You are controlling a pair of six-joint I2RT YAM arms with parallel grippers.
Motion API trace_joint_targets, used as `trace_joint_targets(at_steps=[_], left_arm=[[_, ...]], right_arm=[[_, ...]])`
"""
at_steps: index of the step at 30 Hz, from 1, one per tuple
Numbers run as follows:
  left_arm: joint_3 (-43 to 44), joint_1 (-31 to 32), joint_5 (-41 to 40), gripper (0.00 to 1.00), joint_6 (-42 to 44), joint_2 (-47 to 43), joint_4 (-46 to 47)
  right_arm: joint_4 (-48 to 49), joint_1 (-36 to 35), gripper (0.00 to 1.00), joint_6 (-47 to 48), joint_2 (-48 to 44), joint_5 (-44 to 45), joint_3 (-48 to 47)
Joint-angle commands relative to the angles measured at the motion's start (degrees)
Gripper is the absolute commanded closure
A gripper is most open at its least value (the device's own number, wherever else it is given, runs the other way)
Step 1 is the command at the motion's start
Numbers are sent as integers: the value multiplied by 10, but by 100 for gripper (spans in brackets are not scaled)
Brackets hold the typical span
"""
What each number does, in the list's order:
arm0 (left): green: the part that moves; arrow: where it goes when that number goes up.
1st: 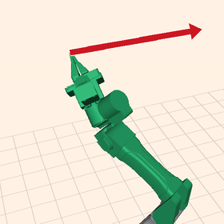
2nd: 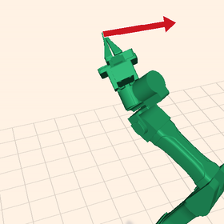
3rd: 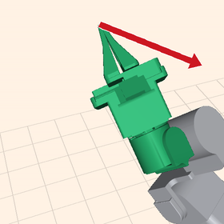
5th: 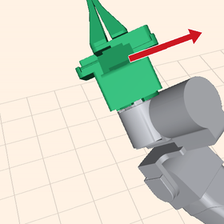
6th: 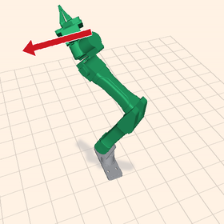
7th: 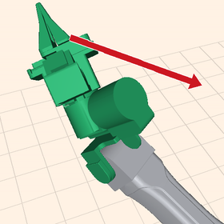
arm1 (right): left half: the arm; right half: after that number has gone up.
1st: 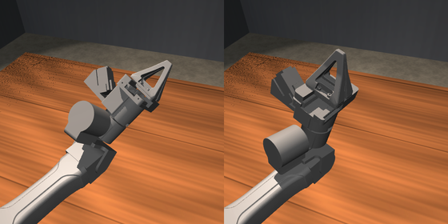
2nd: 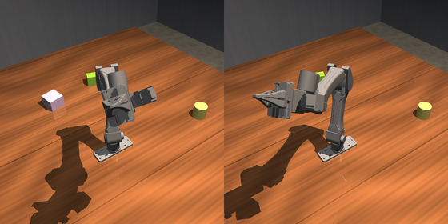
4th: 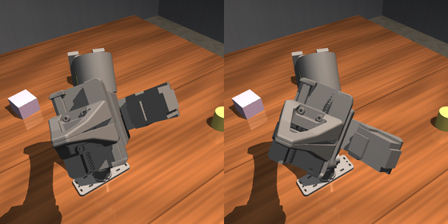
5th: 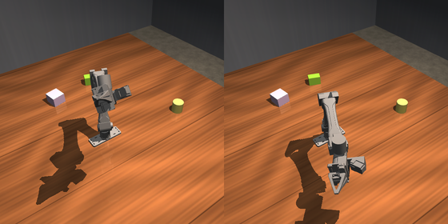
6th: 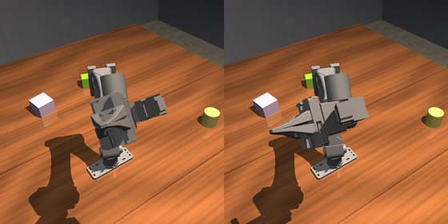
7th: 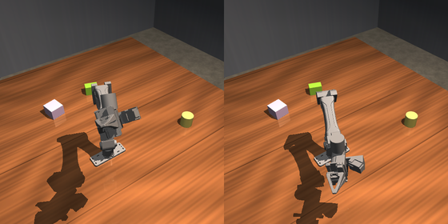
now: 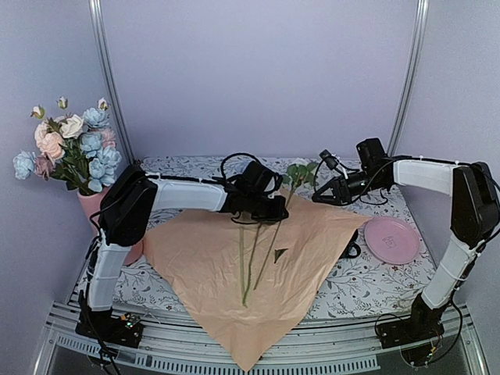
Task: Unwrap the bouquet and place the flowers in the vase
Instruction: Pick up the fake flower from the flattened wrapping paper, then place the fake flower in the vase.
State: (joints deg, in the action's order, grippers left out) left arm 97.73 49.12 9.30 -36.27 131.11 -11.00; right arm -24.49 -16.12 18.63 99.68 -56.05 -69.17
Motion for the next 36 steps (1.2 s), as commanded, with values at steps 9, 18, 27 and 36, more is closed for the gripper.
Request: trace_joint_targets(at_steps=[9, 18, 27, 36], left_arm=[[-128, 4, 29, 100, -53, -167, 457], [-166, 4, 30, 100, -94, -179, 581], [-176, -1, 36, 82, -93, -202, 592], [-159, -41, 52, 64, -43, -218, 532]], right_arm=[[31, -72, 44, -62, -30, -25, -49], [117, -110, 39, -118, -27, -105, -36], [103, -116, 100, -100, -22, -114, -14], [47, -121, 100, -37, -9, -60, -6]])
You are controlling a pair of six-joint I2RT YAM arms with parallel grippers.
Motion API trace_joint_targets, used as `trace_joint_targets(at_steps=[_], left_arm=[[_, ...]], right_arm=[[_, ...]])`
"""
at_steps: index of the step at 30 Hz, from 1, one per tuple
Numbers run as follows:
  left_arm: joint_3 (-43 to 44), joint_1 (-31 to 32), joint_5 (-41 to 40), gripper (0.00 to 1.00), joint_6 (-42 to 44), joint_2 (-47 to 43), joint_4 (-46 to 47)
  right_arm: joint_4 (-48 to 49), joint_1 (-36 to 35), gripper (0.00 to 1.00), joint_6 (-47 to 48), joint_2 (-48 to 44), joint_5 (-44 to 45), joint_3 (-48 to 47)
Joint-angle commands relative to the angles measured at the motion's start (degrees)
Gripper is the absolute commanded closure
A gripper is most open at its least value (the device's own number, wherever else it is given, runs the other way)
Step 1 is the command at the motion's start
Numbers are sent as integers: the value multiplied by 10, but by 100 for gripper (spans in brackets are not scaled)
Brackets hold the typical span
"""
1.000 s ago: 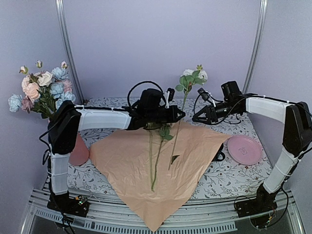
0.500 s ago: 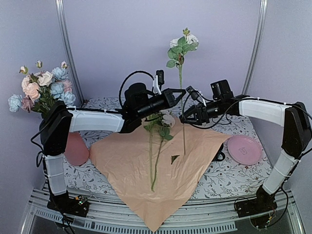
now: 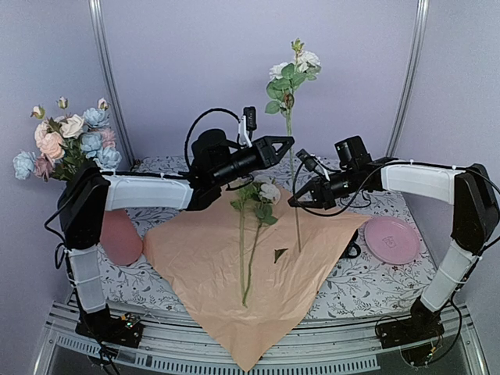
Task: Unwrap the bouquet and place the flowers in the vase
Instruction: Place the fake flower in the vase.
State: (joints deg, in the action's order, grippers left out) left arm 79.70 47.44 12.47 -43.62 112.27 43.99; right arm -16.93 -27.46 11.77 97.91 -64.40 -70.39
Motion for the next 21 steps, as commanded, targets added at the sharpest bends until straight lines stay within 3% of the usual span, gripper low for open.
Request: trace_joint_targets(at_steps=[1, 8, 17, 19, 21], left_arm=[[25, -29, 27, 64, 29, -27, -18], [60, -43, 55, 64, 33, -17, -49], [64, -50, 64, 94, 26, -24, -69], [64, -51, 68, 98, 24, -28, -71], [65, -52, 70, 99, 23, -36, -76]], right_arm=[[-33, -10, 100, 37, 11, 29, 6], [-56, -22, 100, 53, 24, 44, -13], [-60, -23, 99, 55, 26, 49, -16], [-61, -23, 92, 57, 21, 50, -17], [-68, -23, 70, 61, 10, 55, -18]])
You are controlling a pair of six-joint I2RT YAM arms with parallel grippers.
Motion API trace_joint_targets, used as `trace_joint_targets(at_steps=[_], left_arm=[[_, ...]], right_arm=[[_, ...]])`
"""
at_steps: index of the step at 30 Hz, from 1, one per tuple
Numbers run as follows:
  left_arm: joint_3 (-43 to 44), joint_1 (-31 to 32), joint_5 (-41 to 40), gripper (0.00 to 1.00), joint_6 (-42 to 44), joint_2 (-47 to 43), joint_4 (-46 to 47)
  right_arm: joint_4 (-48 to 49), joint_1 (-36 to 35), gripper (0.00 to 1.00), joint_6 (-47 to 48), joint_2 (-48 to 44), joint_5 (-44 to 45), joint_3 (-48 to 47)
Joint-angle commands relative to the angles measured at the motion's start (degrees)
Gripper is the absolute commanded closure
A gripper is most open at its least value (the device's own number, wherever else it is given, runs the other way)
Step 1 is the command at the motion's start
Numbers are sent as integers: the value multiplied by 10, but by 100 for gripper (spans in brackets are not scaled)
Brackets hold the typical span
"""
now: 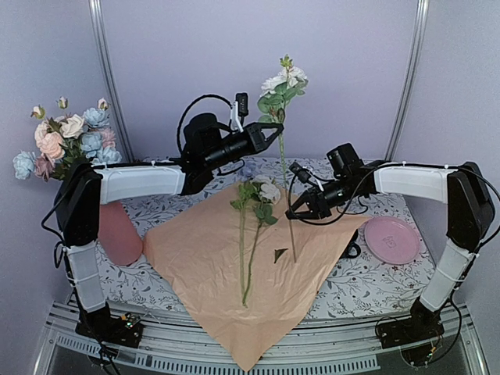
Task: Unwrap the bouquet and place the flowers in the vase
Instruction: Place the fake flower in the vase.
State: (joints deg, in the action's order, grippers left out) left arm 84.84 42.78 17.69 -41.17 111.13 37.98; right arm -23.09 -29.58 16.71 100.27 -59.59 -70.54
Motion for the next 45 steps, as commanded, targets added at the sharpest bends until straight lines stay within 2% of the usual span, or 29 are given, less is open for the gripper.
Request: trace_joint_targets(at_steps=[1, 3, 5, 11, 19, 28, 40, 45], left_arm=[[14, -5, 19, 100, 0, -31, -21], [17, -5, 20, 100, 9, -45, -37], [24, -5, 19, 100, 26, -65, -66], [68, -5, 3, 100, 86, -130, -180], [169, 14, -51, 100, 195, -197, -389], [278, 28, -195, 100, 275, -266, -618], [365, 31, -397, 100, 372, -317, -782], [412, 31, -457, 100, 413, -322, -838]], right_arm=[[-10, 0, 61, 18, -22, 11, -15], [-16, 10, 53, 29, -42, 14, -7], [-15, 33, 49, 38, -61, 5, 7], [33, 117, 47, 19, -91, -31, 72], [52, 126, 47, 44, -108, 12, 90], [50, 126, 47, 57, -105, 29, 94], [28, 126, 48, 91, -105, 40, 93], [23, 126, 48, 97, -104, 40, 93]])
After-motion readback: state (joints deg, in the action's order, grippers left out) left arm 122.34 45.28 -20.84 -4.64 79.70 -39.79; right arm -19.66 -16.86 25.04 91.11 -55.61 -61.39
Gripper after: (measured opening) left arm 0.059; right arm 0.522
